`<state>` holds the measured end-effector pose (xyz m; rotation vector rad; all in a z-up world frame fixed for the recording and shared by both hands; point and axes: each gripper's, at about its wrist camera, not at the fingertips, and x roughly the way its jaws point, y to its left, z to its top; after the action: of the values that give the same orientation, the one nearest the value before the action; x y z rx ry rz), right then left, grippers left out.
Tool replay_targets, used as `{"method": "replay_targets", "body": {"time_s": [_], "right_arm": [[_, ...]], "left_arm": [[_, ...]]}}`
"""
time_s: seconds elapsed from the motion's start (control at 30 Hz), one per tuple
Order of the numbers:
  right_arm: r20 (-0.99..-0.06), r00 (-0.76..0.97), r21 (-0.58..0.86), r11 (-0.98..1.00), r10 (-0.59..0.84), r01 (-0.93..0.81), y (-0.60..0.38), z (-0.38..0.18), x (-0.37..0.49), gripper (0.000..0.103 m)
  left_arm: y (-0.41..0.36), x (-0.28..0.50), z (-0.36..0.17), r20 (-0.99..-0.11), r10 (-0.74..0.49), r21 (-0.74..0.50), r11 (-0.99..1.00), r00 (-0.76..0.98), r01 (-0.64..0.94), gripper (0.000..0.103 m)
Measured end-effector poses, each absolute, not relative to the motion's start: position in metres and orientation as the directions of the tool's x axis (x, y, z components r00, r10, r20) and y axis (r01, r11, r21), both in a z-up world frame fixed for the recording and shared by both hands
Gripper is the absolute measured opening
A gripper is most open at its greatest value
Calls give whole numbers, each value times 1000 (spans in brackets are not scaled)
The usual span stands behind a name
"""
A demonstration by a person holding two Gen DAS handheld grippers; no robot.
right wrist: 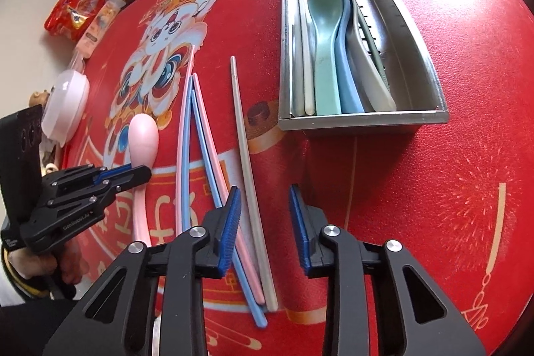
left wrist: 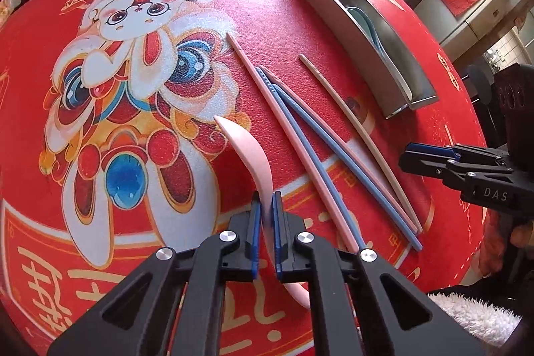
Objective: Organize utensils
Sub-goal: 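Close the left gripper on the pink spoon while the right gripper grasps a white chopstick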
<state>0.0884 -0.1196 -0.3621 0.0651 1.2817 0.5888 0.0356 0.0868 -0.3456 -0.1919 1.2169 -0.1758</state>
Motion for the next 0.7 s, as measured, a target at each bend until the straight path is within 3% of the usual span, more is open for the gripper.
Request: {"method": "replay_targets", "body": {"time_s": [0.3,0.7], "right_arm": [[-908,171,264,841,381,-473,-96,-368,86,15],[-928,223,138,831,298,-539,-82,-368,79,8]], "left_arm": [[103,23,-352,-911,-260,-283,959,319,-25,7],[102,10,-350,-925,-235,-248,969,299,-5,8]]}}
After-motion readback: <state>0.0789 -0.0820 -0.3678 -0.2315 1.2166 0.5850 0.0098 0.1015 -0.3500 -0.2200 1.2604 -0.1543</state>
